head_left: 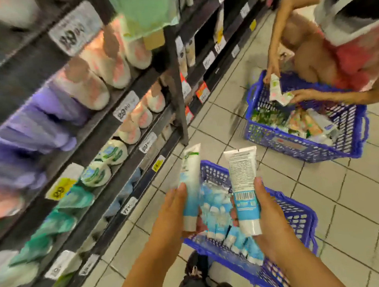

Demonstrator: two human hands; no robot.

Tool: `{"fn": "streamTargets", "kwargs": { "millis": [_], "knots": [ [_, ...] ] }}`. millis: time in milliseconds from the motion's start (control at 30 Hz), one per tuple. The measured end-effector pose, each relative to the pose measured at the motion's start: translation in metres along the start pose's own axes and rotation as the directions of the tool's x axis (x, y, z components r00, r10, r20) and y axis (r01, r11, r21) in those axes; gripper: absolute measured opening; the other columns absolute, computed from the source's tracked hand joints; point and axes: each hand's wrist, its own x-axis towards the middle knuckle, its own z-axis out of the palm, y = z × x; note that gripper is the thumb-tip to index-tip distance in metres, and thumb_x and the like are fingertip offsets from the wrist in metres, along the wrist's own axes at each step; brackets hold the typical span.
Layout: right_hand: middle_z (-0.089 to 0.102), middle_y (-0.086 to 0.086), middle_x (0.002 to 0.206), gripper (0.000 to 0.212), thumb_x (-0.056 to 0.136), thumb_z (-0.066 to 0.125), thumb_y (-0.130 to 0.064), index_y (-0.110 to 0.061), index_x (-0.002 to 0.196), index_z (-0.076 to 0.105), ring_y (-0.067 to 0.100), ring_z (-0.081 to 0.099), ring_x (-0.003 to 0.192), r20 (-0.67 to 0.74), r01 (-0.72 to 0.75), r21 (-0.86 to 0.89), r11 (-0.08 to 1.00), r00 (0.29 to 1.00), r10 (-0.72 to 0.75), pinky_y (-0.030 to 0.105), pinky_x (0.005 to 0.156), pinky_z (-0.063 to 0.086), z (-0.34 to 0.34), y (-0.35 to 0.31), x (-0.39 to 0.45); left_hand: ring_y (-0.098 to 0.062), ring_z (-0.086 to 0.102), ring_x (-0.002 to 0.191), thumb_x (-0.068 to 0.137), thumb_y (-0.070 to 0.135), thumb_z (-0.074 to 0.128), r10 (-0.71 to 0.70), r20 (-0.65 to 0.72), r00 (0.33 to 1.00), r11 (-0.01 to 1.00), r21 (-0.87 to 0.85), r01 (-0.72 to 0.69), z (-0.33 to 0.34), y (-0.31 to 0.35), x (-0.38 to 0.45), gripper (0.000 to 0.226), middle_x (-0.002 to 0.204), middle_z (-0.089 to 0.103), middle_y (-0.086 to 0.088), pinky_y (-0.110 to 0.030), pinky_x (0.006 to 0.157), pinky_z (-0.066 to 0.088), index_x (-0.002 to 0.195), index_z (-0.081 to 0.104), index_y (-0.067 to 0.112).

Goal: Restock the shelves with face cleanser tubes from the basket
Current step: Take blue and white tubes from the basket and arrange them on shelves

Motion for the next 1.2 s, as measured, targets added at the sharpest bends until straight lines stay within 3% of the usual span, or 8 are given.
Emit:
{"fn": "streamTargets", "kwargs": {
  "millis": [100,333,500,633,800,900,1067,1200],
  "knots": [
    [0.063,0.010,0.063,0.051,0.078,0.041,-0.051,-0.007,0.088,0.064,0.014,0.056,0.043,0.173,-0.049,-0.076,0.996,0.983,0.061,0.021,0.038,0.044,0.039,-0.021,-0.041,-0.014,0.057,0.049,0.055,0.059,0.061,0.083,-0.041,0.996,0.987,-0.135,-0.088,-0.015,0.025,-0.058,0.076,0.064,0.060,-0.004,-0.027,0.047,0.050,0.109,0.054,0.005],
    [0.065,0.008,0.063,0.045,0.070,0.056,-0.042,-0.009,0.100,0.059,0.018,0.061,0.046,0.400,0.058,-0.316,0.947,0.913,0.078,0.026,0.042,0.050,0.128,-0.035,-0.119,-0.015,0.054,0.046,0.060,0.048,0.061,0.267,-0.301,0.915,0.886,-0.297,-0.357,-0.054,0.055,-0.190,0.051,0.064,0.061,-0.005,-0.026,0.044,0.047,0.101,0.054,0.018],
    [0.070,0.005,0.067,0.037,0.066,0.064,-0.032,-0.016,0.097,0.053,0.016,0.059,0.044,0.586,0.157,-0.409,0.899,0.800,0.128,0.025,0.041,0.049,0.189,-0.019,-0.168,-0.012,0.055,0.044,0.084,0.034,0.055,0.268,-0.563,0.782,0.795,-0.328,-0.509,-0.087,0.051,-0.269,0.019,0.068,0.059,-0.007,-0.024,0.042,0.047,0.095,0.055,0.018],
    [0.064,-0.002,0.061,0.034,0.070,0.065,-0.030,-0.018,0.100,0.054,0.011,0.059,0.048,0.686,0.230,-0.480,0.847,0.700,0.199,0.024,0.045,0.049,0.230,0.005,-0.205,-0.009,0.057,0.047,0.072,0.040,0.060,0.274,-0.695,0.665,0.704,-0.326,-0.631,-0.111,0.040,-0.326,0.034,0.057,0.063,0.002,-0.024,0.044,0.048,0.094,0.058,0.015],
    [0.062,0.002,0.081,0.026,0.084,0.057,-0.020,-0.026,0.109,0.053,0.014,0.062,0.063,0.767,0.267,-0.522,0.810,0.563,0.308,0.030,0.055,0.053,0.270,0.040,-0.249,-0.014,0.061,0.052,0.069,0.041,0.062,0.270,-0.772,0.576,0.620,-0.318,-0.717,-0.143,0.026,-0.382,0.043,0.071,0.066,-0.004,-0.029,0.048,0.051,0.106,0.057,0.019],
    [0.065,0.002,0.093,0.038,0.077,0.062,-0.025,-0.029,0.113,0.050,0.013,0.066,0.074,0.795,0.325,-0.535,0.780,0.506,0.335,0.031,0.062,0.054,0.290,0.061,-0.279,-0.015,0.062,0.053,0.077,0.030,0.062,0.245,-0.811,0.531,0.543,-0.339,-0.768,-0.166,0.014,-0.411,0.034,0.067,0.066,-0.005,-0.029,0.050,0.052,0.108,0.055,0.018],
    [0.064,0.010,0.102,0.054,0.065,0.073,-0.023,-0.026,0.109,0.044,0.022,0.069,0.074,0.803,0.380,-0.514,0.769,0.529,0.275,0.038,0.065,0.055,0.323,0.106,-0.339,-0.016,0.064,0.057,0.074,0.030,0.061,0.272,-0.836,0.476,0.487,-0.307,-0.818,-0.213,-0.008,-0.464,0.036,0.070,0.068,-0.004,-0.030,0.051,0.053,0.108,0.054,0.022],
    [0.063,0.015,0.094,0.039,0.078,0.067,-0.011,-0.021,0.108,0.045,0.020,0.065,0.061,0.788,0.305,-0.514,0.802,0.537,0.301,0.034,0.054,0.055,0.351,0.155,-0.389,-0.021,0.063,0.067,0.066,0.034,0.064,0.277,-0.858,0.432,0.480,-0.266,-0.836,-0.262,-0.031,-0.520,0.044,0.090,0.061,-0.011,-0.035,0.057,0.053,0.108,0.054,0.026]
  ]
}}
